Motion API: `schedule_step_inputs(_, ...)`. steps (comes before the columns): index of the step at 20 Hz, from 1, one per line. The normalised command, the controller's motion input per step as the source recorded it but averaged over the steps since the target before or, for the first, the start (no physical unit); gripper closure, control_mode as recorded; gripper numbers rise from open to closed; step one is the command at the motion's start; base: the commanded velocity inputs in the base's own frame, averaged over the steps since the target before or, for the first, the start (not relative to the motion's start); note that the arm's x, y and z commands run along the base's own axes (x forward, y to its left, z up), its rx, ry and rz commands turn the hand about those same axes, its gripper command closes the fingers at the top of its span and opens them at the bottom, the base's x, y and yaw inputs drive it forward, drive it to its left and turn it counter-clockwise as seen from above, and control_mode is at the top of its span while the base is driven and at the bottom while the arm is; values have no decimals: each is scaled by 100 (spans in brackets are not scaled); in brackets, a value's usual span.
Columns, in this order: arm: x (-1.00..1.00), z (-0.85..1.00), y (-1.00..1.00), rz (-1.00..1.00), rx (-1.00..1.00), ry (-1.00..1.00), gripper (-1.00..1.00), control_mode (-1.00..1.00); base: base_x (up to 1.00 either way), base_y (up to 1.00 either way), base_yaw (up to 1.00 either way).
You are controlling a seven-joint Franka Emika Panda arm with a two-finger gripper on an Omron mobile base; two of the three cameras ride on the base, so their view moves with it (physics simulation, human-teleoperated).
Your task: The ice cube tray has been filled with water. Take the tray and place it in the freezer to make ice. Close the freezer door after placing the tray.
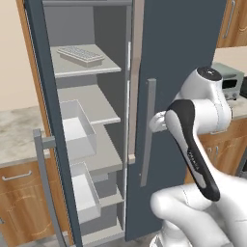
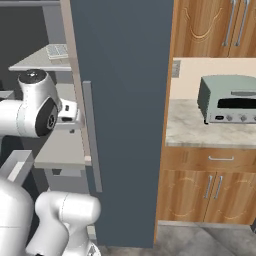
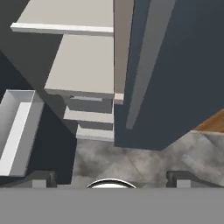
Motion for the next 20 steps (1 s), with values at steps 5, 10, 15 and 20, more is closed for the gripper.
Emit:
schedule_step_inputs(5, -37, -9, 0, -5, 6, 3, -100, 100, -20, 0, -2)
schedule_step_inputs(10, 0, 0, 0, 0, 0, 0, -100, 100, -78, 1, -6)
schedule_step_inputs(15, 0, 0, 0, 0, 0, 0, -100, 100, -48, 10, 0)
schedule_step_inputs(20, 0, 0, 0, 0, 0, 0, -100, 100, -49, 49, 9)
